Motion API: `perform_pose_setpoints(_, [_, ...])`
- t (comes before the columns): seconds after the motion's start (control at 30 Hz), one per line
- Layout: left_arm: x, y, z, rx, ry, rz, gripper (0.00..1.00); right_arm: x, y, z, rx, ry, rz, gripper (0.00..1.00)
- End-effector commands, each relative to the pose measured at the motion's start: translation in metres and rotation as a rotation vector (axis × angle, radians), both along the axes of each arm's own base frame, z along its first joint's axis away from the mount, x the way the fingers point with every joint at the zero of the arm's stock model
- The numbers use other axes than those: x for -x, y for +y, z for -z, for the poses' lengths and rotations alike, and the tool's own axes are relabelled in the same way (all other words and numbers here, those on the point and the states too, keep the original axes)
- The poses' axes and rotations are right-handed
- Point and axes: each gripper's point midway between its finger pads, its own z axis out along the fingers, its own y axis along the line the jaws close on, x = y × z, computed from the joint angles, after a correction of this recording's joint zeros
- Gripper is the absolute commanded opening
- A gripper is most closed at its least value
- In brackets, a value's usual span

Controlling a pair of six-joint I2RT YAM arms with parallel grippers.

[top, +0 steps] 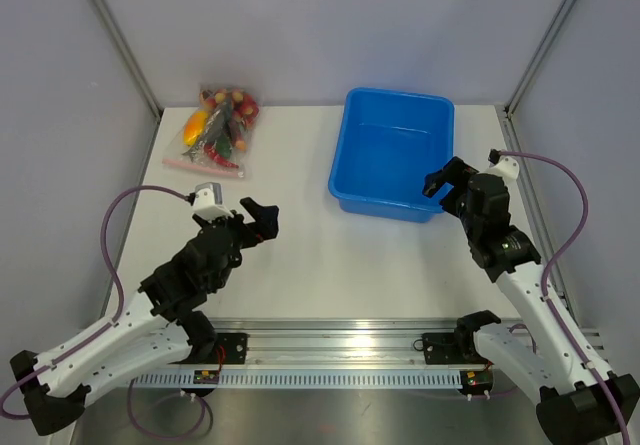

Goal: Open the zip-top bag and remove the fake food
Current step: Move the zipper food storage bag to the center of the board.

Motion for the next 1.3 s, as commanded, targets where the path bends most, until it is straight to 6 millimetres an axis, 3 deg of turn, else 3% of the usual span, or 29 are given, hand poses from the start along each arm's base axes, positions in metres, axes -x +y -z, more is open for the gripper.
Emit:
perform_pose_setpoints(0.0, [-0.007,0.005,-0.012,0.057,-0.013,-0.073,0.99,-0.005,-0.004,-0.014,0.002,-0.031,0.032,1.0])
perform_pose_setpoints(0.13, [-0.012,0.019,0.003,0.077,0.048,-0.195,0.99,-0.007,-0.003,-0.01,-0.01,-0.012,0.037,0.99])
perform_pose_setpoints(0.37, [-0.027,0.014,0.017,0.12,0.069,-0.199,0.99,-0.009,0.006,-0.007,-0.031,-0.018,-0.007,0.99])
perform_pose_setpoints(0.4, [-0.029,0.016,0.028,0.132,0.08,-0.216,0.99,-0.009,0.007,-0.007,-0.034,-0.021,-0.01,1.0])
perform_pose_setpoints(0.43, [-0.036,0.019,0.025,0.176,0.054,-0.24,0.99,-0.009,0.007,-0.008,-0.032,-0.026,-0.011,0.99])
perform_pose_setpoints(0.5, [-0.041,0.023,0.042,0.238,0.064,-0.284,0.99,-0.009,0.006,-0.009,-0.023,-0.03,-0.011,1.0])
perform_pose_setpoints(0.6, [-0.057,0.026,0.04,0.339,0.026,-0.338,0.99,-0.007,-0.001,-0.008,-0.004,-0.03,0.015,1.0])
perform_pose_setpoints(0.77, [-0.085,0.034,0.058,0.341,0.068,-0.494,0.99,-0.005,0.005,-0.013,0.001,-0.079,-0.035,0.99])
perform_pose_setpoints(0.83, [-0.099,0.035,0.052,0.362,0.073,-0.519,0.99,-0.004,0.009,-0.012,-0.005,-0.088,-0.058,1.0])
perform_pose_setpoints(0.9, [-0.112,0.041,0.07,0.368,0.129,-0.574,0.98,-0.004,0.01,-0.011,-0.011,-0.095,-0.062,0.99])
perform_pose_setpoints(0.97, [-0.121,0.041,0.083,0.397,0.165,-0.597,0.97,-0.004,0.01,-0.011,-0.007,-0.092,-0.061,0.99])
perform_pose_setpoints(1.13, [-0.144,0.059,0.086,0.517,0.076,-0.612,0.97,-0.001,0.009,-0.015,-0.012,-0.113,-0.062,0.99])
perform_pose_setpoints(1.27, [-0.161,0.072,0.098,0.538,0.112,-0.637,0.99,0.002,0.01,-0.018,-0.019,-0.126,-0.068,0.99])
